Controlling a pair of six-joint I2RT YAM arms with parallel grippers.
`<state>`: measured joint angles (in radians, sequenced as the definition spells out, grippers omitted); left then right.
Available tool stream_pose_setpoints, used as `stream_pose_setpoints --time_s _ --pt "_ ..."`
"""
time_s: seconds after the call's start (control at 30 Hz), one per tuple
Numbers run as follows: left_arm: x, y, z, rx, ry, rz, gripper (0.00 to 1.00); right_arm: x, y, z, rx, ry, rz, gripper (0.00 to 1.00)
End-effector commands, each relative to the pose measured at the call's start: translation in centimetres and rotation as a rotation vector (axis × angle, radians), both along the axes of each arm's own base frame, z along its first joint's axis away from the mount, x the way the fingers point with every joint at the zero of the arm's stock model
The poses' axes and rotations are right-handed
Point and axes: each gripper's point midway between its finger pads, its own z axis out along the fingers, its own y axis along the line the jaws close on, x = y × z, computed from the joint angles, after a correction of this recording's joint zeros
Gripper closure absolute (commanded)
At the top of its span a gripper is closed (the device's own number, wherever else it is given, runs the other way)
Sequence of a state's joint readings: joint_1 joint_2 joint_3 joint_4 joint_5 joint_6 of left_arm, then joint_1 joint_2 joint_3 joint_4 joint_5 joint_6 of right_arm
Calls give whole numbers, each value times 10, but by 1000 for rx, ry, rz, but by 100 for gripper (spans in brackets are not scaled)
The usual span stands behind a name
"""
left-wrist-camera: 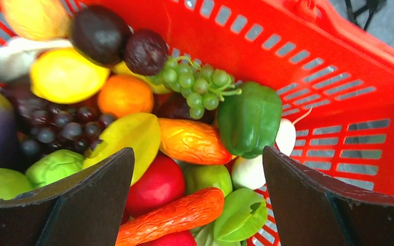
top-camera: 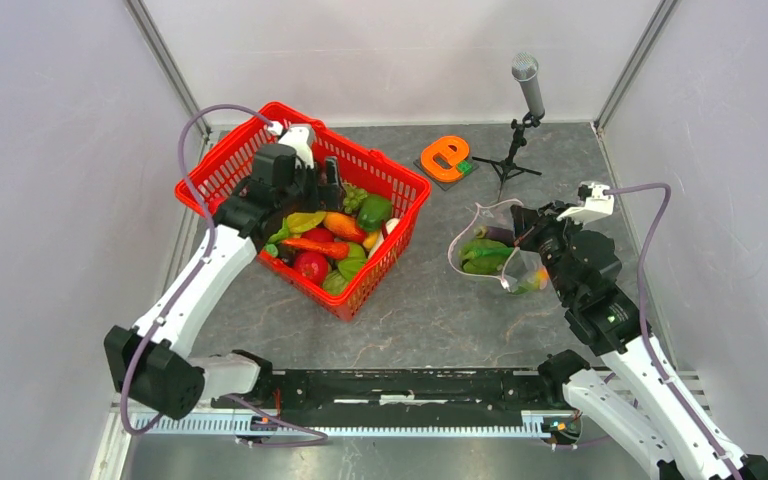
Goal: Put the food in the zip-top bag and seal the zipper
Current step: Pick up the fake fruit from the bin.
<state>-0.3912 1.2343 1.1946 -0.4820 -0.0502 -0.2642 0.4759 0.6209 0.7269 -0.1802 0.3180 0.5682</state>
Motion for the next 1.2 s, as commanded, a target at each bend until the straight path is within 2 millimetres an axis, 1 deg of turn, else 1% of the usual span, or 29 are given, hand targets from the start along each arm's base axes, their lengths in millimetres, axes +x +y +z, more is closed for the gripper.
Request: stream_pose_setpoints --time_s 0.0,0.1,0.17,0.27,0.33,0.43,0.5,0.53,0.67,0.9,1.03,1.07,1.1,1.17 --pt "-7 -17 -32 -9 120 -122 0 2 -2 12 8 -45 -10 91" --pt "15 -12 -38 -38 108 -61 0 3 0 12 9 -44 -2 91" --pt "38 -5 -37 -86 65 39 0 3 1 13 10 -46 3 91" --pt "68 5 -45 -120 26 152 1 3 2 15 12 -53 9 91" --pt "86 6 -51 -135 7 195 4 3 2 16 12 -55 8 91" --pt "107 8 -63 -160 -22 262 8 2 1 16 12 -57 6 90" --pt "117 7 -69 -169 -29 278 13 2 1 16 12 -56 3 90" --pt "121 7 -73 -171 -24 284 13 1 0 15 11 -56 3 90" --pt "133 10 -82 -180 -50 326 19 1 -1 15 9 -57 -3 90" --pt "132 18 -97 -173 -62 366 38 1 -1 14 6 -52 -3 90" --pt "127 16 -105 -163 -34 348 54 1 -1 15 9 -54 -2 90" --pt "125 16 -107 -164 -30 346 59 0 -1 15 10 -56 -1 89" --pt "123 16 -107 -168 -30 342 65 0 -1 15 10 -55 1 89" --pt "117 15 -100 -183 -41 329 72 0 0 17 9 -57 3 89"
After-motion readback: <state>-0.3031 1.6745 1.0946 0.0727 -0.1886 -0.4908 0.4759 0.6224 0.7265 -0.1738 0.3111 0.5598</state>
